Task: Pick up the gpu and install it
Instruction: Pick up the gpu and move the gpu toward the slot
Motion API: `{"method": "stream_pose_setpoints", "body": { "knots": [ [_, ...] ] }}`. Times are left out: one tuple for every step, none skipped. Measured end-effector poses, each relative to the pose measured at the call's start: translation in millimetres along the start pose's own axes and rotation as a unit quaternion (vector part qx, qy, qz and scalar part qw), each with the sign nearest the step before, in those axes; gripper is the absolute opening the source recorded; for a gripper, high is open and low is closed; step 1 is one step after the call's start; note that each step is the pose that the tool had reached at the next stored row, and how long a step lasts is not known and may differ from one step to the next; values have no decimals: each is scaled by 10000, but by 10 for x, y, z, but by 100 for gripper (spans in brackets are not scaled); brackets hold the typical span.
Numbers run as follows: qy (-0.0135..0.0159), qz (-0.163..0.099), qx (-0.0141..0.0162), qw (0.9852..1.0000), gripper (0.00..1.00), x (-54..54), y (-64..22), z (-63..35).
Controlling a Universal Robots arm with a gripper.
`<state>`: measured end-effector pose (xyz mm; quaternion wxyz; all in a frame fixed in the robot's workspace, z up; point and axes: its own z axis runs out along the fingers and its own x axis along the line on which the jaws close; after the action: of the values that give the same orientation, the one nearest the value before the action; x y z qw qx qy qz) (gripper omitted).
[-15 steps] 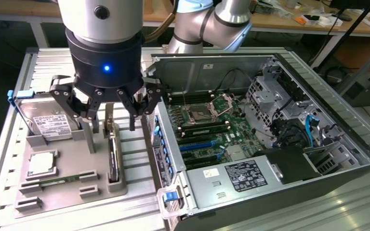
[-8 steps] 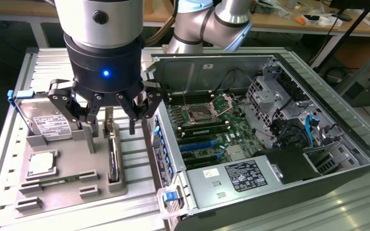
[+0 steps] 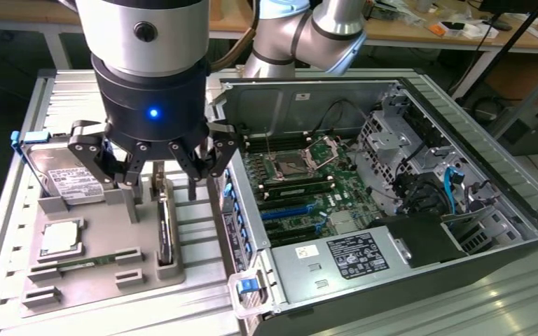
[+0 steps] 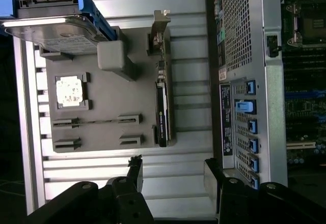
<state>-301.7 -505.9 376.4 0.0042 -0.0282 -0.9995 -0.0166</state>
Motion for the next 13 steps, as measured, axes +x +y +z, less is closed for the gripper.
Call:
{"method": "stream_pose_setpoints", "body": {
  "knots": [
    [0, 0, 0, 10000, 60, 0, -5, 0],
    [0, 0, 0, 10000, 60, 0, -11, 1],
    [0, 0, 0, 10000, 60, 0, -18, 1],
    [0, 0, 0, 10000, 60, -1, -23, 1],
    [0, 0, 0, 10000, 60, 0, -31, 2],
    [0, 0, 0, 10000, 60, -1, -36, 2],
    [0, 0, 0, 10000, 60, -1, -41, 3],
    [0, 0, 0, 10000, 60, -1, -49, 3],
    [0, 0, 0, 10000, 60, -1, -52, 4],
    [0, 0, 0, 10000, 60, -1, -57, 4],
    [0, 0, 0, 10000, 60, 0, -61, 5],
    [0, 0, 0, 10000, 60, 0, -66, 5],
    [0, 0, 0, 10000, 60, 0, -70, 6]
  ]
}}
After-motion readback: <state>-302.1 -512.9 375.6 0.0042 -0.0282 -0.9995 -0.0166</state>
